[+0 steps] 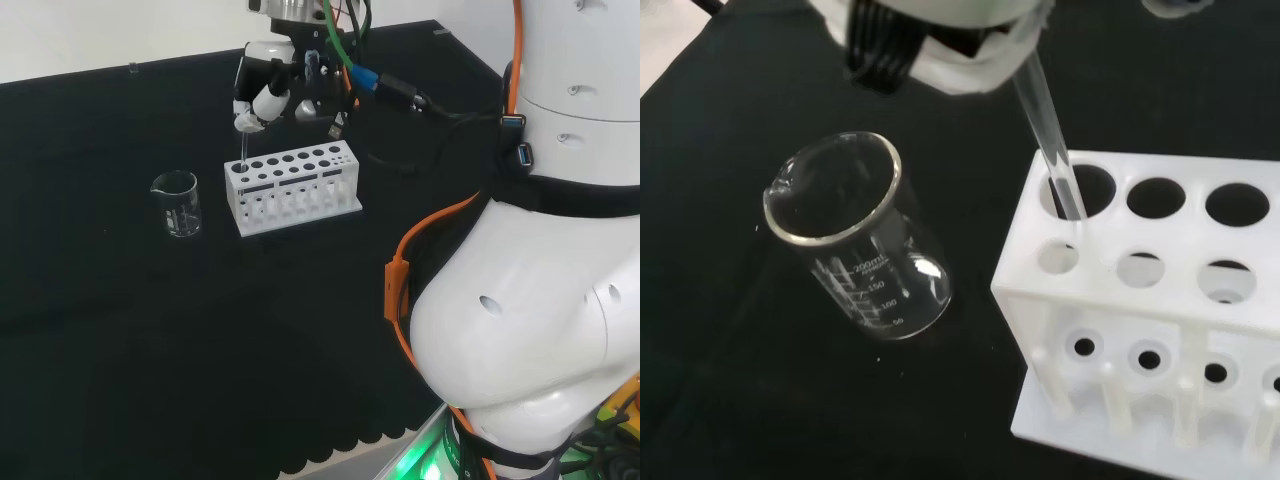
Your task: Take the glass rod from the white test tube rack.
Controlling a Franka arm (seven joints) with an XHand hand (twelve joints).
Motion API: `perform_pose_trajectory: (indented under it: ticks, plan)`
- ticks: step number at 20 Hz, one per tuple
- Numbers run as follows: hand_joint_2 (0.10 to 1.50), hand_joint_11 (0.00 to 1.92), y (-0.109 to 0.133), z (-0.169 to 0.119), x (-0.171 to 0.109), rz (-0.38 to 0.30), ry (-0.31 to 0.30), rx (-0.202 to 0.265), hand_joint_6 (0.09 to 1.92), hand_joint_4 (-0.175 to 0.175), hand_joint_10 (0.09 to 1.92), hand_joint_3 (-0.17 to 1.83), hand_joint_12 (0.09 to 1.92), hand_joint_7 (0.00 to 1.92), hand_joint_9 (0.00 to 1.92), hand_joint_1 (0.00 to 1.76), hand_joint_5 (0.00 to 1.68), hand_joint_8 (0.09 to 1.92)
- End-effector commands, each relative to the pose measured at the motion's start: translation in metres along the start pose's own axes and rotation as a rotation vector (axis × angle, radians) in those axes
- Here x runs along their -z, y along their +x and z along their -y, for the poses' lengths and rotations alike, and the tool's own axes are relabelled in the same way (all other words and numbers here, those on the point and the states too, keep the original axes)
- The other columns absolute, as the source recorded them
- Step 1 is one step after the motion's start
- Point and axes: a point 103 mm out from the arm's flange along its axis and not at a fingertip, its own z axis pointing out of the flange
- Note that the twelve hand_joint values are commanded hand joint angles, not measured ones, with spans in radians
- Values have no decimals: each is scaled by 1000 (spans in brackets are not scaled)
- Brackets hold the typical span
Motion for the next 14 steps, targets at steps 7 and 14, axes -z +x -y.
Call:
perform_pose_trajectory:
  ticks: [7,14]
  plan:
    - [536,1434,8,-15,8,114,-75,-2,645,-167,87,759,748,1462,1634,1434,1252,451]
    - [493,1491,17,-15,24,130,-113,15,665,-175,87,825,651,1460,1677,1448,1252,488]
